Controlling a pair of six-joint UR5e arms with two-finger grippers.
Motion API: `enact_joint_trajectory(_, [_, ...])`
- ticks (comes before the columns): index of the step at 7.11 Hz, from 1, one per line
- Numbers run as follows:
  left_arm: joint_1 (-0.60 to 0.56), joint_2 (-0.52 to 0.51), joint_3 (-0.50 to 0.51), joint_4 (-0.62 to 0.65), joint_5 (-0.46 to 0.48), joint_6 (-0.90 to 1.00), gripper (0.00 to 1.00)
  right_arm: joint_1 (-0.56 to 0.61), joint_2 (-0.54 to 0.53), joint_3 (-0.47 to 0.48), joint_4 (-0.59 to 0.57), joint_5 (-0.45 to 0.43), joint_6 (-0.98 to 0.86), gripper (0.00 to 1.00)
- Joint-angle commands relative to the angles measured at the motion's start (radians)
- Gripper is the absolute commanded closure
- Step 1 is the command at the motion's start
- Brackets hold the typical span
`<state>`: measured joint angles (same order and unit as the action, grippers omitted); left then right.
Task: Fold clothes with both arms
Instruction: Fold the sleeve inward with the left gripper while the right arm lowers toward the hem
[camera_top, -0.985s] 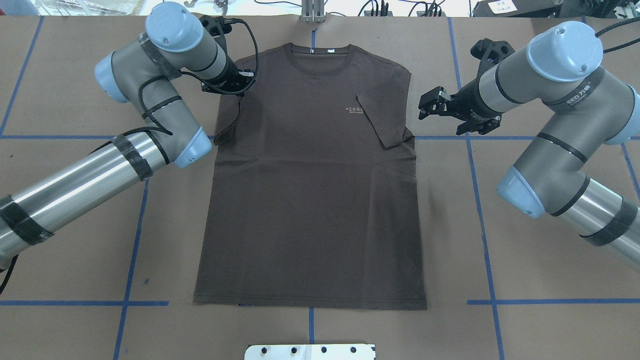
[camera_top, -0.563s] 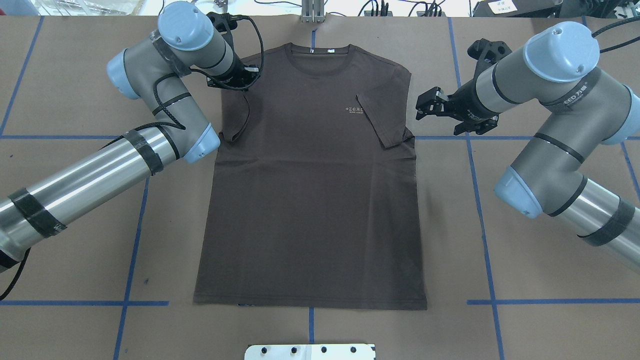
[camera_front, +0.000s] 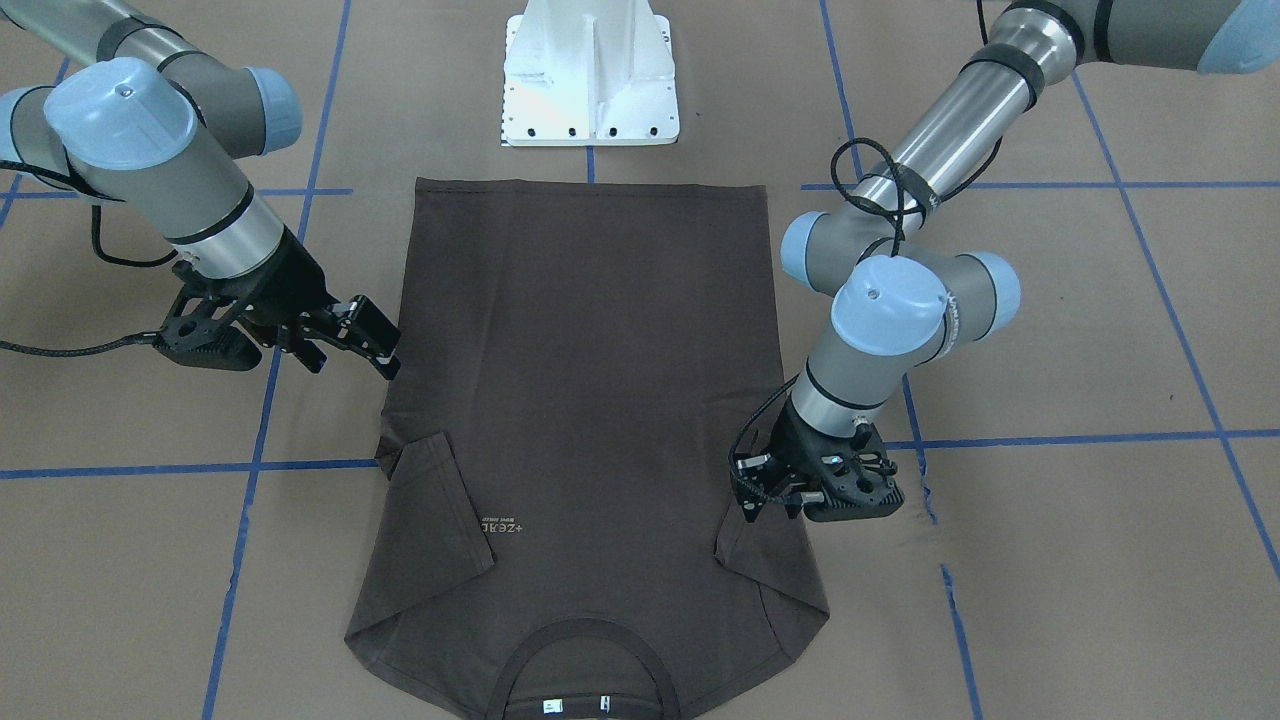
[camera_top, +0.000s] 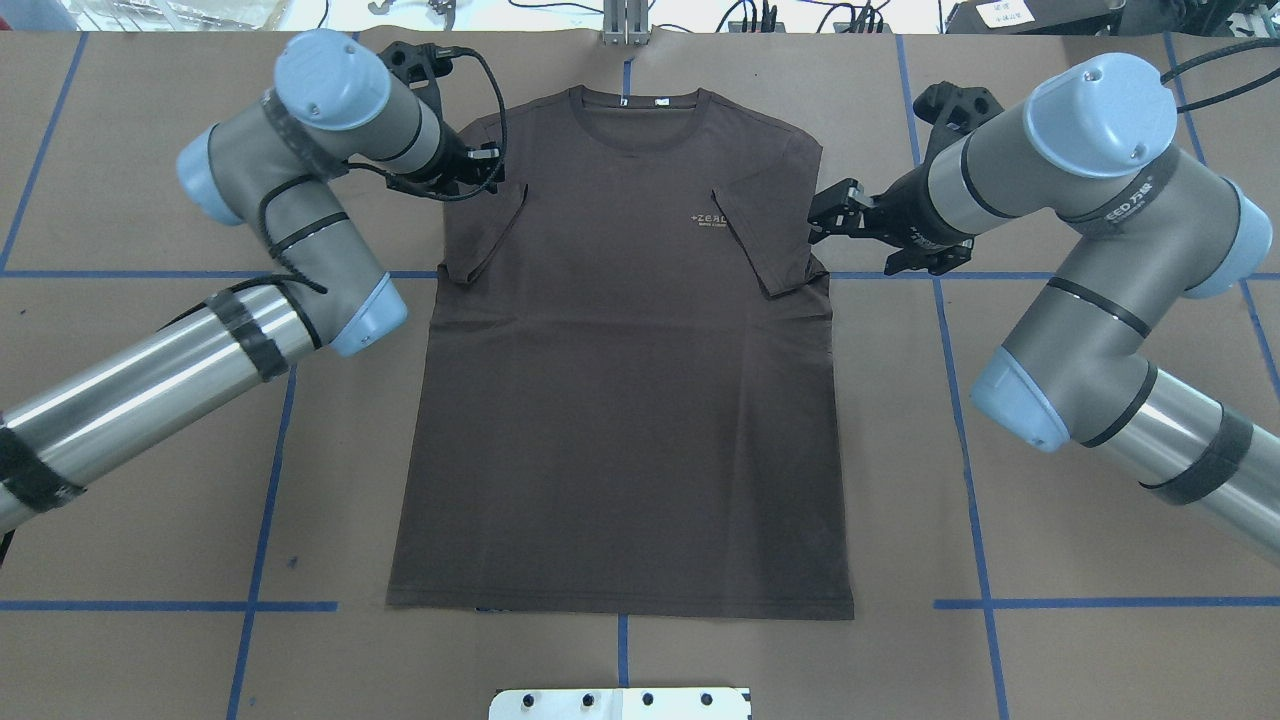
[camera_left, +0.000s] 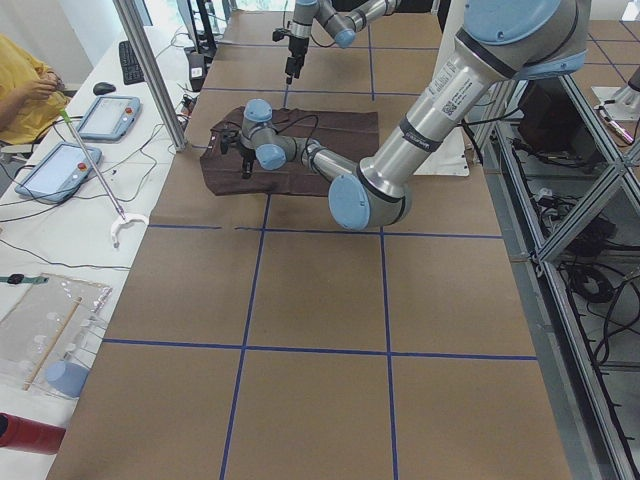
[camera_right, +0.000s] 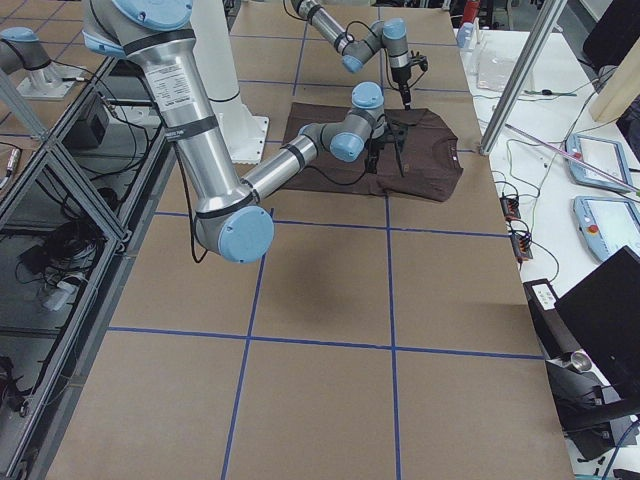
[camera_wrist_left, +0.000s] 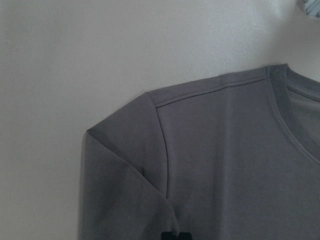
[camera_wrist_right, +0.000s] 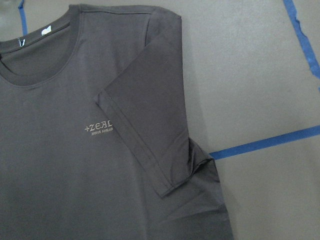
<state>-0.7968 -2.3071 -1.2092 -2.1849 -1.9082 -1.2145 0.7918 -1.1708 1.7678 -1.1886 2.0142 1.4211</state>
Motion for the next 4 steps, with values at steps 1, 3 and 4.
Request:
enact_joint_trajectory(1, [0.052, 0.121, -0.201, 0.005, -0.006, -0.075, 0.25, -0.274, -0.079, 0.138, -0.015, -0.323, 0.154, 0.00])
enact_joint_trajectory(3, [0.051, 0.257, -0.376, 0.007, -0.136, -0.088, 0.26, -0.579, -0.167, 0.266, -0.079, -0.594, 0.362, 0.00])
enact_joint_trajectory(4, [0.053, 0.262, -0.383, 0.005, -0.138, -0.100, 0.26, -0.671, -0.167, 0.303, -0.167, -0.647, 0.419, 0.01])
